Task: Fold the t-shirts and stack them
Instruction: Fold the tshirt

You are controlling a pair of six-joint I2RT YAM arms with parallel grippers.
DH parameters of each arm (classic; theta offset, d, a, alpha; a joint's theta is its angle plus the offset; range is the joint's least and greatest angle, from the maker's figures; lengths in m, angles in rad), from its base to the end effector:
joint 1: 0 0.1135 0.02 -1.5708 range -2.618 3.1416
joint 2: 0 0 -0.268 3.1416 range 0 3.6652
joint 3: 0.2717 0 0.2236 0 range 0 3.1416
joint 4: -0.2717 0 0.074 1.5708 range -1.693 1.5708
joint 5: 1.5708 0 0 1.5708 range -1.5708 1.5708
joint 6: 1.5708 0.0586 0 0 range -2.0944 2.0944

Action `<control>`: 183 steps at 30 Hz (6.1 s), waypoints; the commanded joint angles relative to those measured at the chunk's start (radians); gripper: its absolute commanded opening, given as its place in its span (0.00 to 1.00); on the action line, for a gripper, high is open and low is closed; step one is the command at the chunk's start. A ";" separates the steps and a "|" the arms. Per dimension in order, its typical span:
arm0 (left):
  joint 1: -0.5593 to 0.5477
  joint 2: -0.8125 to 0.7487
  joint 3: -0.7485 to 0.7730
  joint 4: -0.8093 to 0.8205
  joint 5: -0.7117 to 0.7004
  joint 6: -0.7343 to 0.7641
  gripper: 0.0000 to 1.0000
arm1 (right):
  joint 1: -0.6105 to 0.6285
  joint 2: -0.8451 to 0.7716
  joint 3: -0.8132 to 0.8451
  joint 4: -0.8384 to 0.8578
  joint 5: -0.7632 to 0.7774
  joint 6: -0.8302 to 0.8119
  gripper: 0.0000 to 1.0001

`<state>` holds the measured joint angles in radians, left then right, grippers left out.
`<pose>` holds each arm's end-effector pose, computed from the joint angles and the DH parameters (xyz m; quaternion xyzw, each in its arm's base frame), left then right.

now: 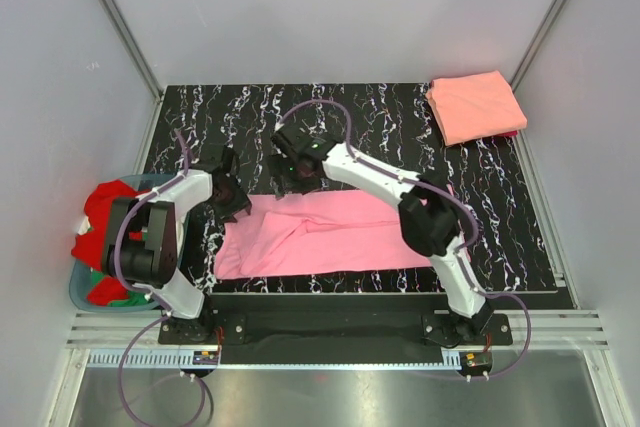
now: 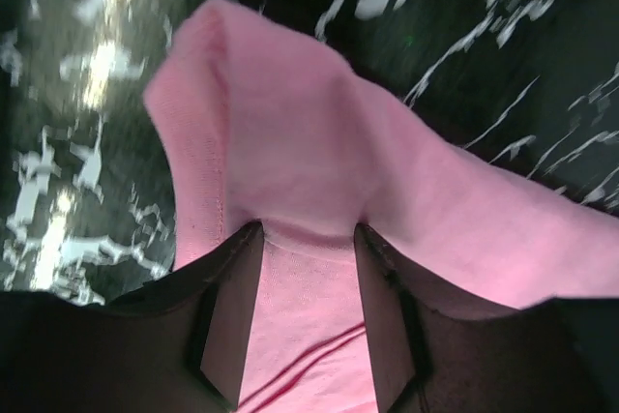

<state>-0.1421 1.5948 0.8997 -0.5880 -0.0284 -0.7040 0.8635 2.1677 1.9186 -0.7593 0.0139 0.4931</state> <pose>0.2654 -0.0363 0.1624 -0.2763 0.9502 -0.0460 0.1365 0.3027 0.3528 0.2280 -0.1750 0.9446 0.1689 0.2203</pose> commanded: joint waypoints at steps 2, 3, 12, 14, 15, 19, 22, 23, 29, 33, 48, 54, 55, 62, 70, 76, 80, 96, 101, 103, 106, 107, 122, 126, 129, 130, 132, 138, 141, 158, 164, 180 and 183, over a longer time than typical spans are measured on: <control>0.048 0.074 0.010 0.119 0.018 0.041 0.48 | 0.052 0.084 0.164 -0.068 -0.066 -0.102 0.74; 0.055 0.080 0.002 0.125 0.018 0.043 0.48 | 0.052 0.105 0.177 -0.061 -0.068 -0.103 0.74; 0.067 0.073 -0.012 0.136 0.007 0.057 0.48 | 0.065 0.190 0.204 0.021 -0.164 -0.131 0.70; 0.067 0.073 -0.012 0.136 0.007 0.057 0.48 | 0.066 0.205 0.224 0.025 -0.178 -0.140 0.70; 0.067 0.074 -0.010 0.137 0.008 0.058 0.48 | 0.068 0.225 0.247 0.022 -0.183 -0.149 0.70; 0.067 0.074 -0.010 0.136 0.008 0.058 0.48 | 0.066 0.265 0.283 0.029 -0.207 -0.168 0.68; 0.067 0.073 -0.008 0.139 0.008 0.060 0.48 | 0.069 0.282 0.289 0.038 -0.200 -0.177 0.65; 0.067 0.074 -0.010 0.139 0.010 0.060 0.48 | 0.068 0.284 0.290 0.038 -0.195 -0.176 0.58; 0.067 0.076 -0.007 0.137 0.008 0.061 0.47 | 0.071 0.235 0.196 0.081 -0.215 -0.183 0.12; 0.068 0.085 0.004 0.128 0.002 0.064 0.45 | 0.081 0.141 0.077 0.150 -0.230 -0.208 0.00; 0.068 0.155 0.091 0.079 -0.022 0.070 0.41 | 0.114 -0.175 -0.401 0.259 -0.232 -0.284 0.09; 0.067 0.208 0.169 0.037 -0.044 0.084 0.40 | 0.129 -0.203 -0.484 0.230 -0.206 -0.269 0.41; 0.067 0.212 0.180 0.027 -0.048 0.090 0.40 | 0.132 -0.213 -0.495 0.226 -0.198 -0.266 0.50; 0.064 0.218 0.291 -0.065 -0.113 0.127 0.44 | 0.132 -0.411 -0.524 0.203 -0.106 -0.248 0.86; -0.034 -0.072 0.199 -0.136 -0.186 0.111 0.71 | -0.013 -0.431 -0.498 0.152 0.021 -0.205 0.95; -0.122 -0.153 0.044 -0.047 -0.085 0.021 0.68 | -0.214 -0.344 -0.498 0.132 0.049 -0.171 0.83; -0.172 -0.076 0.028 -0.004 -0.061 -0.005 0.65 | -0.254 -0.211 -0.452 0.069 0.084 -0.145 0.78; -0.154 0.555 0.724 -0.142 -0.034 0.086 0.63 | -0.054 -0.332 -0.842 0.181 -0.106 0.297 0.79; -0.201 0.986 1.630 -0.334 0.166 0.228 0.67 | 0.123 -0.334 -0.670 0.115 -0.174 0.343 0.87; -0.217 1.002 1.800 -0.354 0.209 0.267 0.79 | 0.120 -0.385 -0.595 0.031 -0.105 0.323 0.93; -0.220 0.717 1.409 -0.092 0.234 0.265 0.99 | 0.098 -0.391 -0.416 -0.194 0.141 0.257 1.00; -0.217 0.658 1.345 -0.025 0.198 0.274 0.99 | 0.086 -0.385 -0.377 -0.275 0.199 0.228 1.00; -0.109 0.024 0.728 -0.187 0.065 0.285 0.99 | -0.158 0.085 0.241 -0.196 0.037 -0.062 0.74; -0.117 -0.259 0.468 -0.147 0.056 0.256 0.99 | -0.169 0.220 0.370 -0.180 -0.061 -0.030 0.66; -0.146 -0.379 0.322 -0.124 0.067 0.239 0.99 | -0.172 0.297 0.393 -0.137 -0.124 0.008 0.64; -0.160 -0.444 0.280 -0.125 0.056 0.235 0.99 | -0.179 0.331 0.399 -0.129 -0.135 0.021 0.64; -0.189 -0.514 0.252 -0.144 0.051 0.233 0.99 | -0.190 0.365 0.424 -0.115 -0.166 0.033 0.64; -0.197 -0.643 0.173 -0.184 0.047 0.219 0.99 | -0.287 0.516 0.543 -0.123 -0.171 0.058 0.62; -0.198 -0.691 0.122 -0.179 0.054 0.202 0.99 | -0.356 0.611 0.672 -0.144 -0.150 0.070 0.62; -0.238 -0.656 0.041 -0.084 0.074 0.186 0.99 | -0.554 0.738 0.812 0.232 -0.063 0.276 0.64; -0.274 -0.659 0.021 -0.079 0.055 0.150 0.99 | -0.554 0.692 0.784 0.273 -0.176 0.208 0.83; -0.438 -0.581 -0.263 0.217 0.120 -0.029 0.96 | -0.554 -0.450 -0.293 0.192 -0.042 0.109 1.00; -0.504 -0.489 -0.286 0.315 0.113 -0.067 0.92 | -0.554 -0.662 -0.654 0.189 -0.075 0.180 0.97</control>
<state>-0.6044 1.0500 0.6296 -0.4538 0.0620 -0.7086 0.3046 1.6352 1.5318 -0.5259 -0.0692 0.6052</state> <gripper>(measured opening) 0.933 0.979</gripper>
